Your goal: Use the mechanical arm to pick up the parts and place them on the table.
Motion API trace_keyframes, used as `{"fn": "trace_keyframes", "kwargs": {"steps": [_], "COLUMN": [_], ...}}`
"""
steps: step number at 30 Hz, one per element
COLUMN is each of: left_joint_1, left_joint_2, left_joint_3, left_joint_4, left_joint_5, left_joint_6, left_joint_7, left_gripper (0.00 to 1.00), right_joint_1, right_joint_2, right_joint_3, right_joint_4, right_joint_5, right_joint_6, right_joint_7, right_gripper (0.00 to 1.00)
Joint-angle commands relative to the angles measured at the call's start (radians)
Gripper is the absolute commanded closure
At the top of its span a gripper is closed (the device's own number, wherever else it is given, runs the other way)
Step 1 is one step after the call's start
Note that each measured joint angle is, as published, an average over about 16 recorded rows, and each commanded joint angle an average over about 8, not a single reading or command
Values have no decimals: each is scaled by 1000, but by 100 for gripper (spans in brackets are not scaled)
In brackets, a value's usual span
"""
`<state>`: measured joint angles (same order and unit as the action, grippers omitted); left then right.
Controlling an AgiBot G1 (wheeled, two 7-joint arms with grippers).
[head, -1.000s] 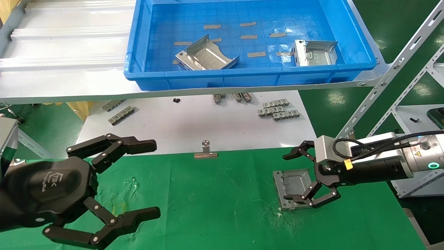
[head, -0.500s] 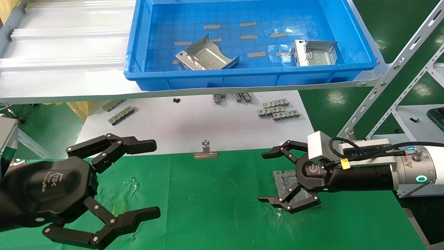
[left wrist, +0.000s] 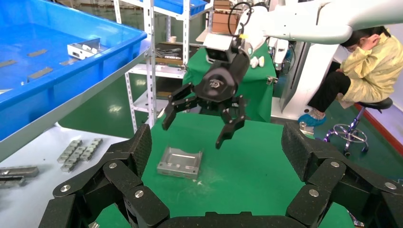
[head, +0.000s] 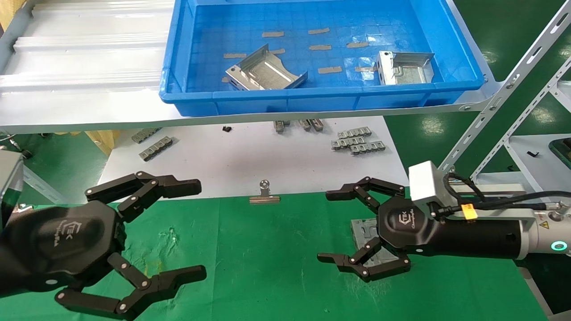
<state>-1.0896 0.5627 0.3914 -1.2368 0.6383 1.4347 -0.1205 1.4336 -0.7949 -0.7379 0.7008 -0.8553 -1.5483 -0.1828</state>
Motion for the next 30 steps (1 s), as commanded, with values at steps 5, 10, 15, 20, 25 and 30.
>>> {"fn": "trace_keyframes", "kwargs": {"steps": [5, 10, 15, 20, 25, 30], "left_joint_1": [0, 0, 0, 0, 0, 0], "left_joint_2": [0, 0, 0, 0, 0, 0], "left_joint_3": [0, 0, 0, 0, 0, 0], "left_joint_4": [0, 0, 0, 0, 0, 0], "left_joint_5": [0, 0, 0, 0, 0, 0], "left_joint_6": [0, 0, 0, 0, 0, 0], "left_joint_7": [0, 0, 0, 0, 0, 0], "left_gripper": [0, 0, 0, 0, 0, 0], "right_joint_1": [-73, -135, -196, -258, -319, -366], "right_joint_2": [38, 69, 100, 132, 163, 187], "right_joint_3": [94, 173, 251, 329, 407, 467], "right_joint_4": [119, 220, 319, 418, 518, 595], "right_joint_5": [26, 47, 68, 89, 111, 128], "right_joint_6": [11, 20, 29, 38, 47, 52], "right_joint_7": [76, 139, 203, 266, 329, 375], "right_gripper": [0, 0, 0, 0, 0, 0]}}
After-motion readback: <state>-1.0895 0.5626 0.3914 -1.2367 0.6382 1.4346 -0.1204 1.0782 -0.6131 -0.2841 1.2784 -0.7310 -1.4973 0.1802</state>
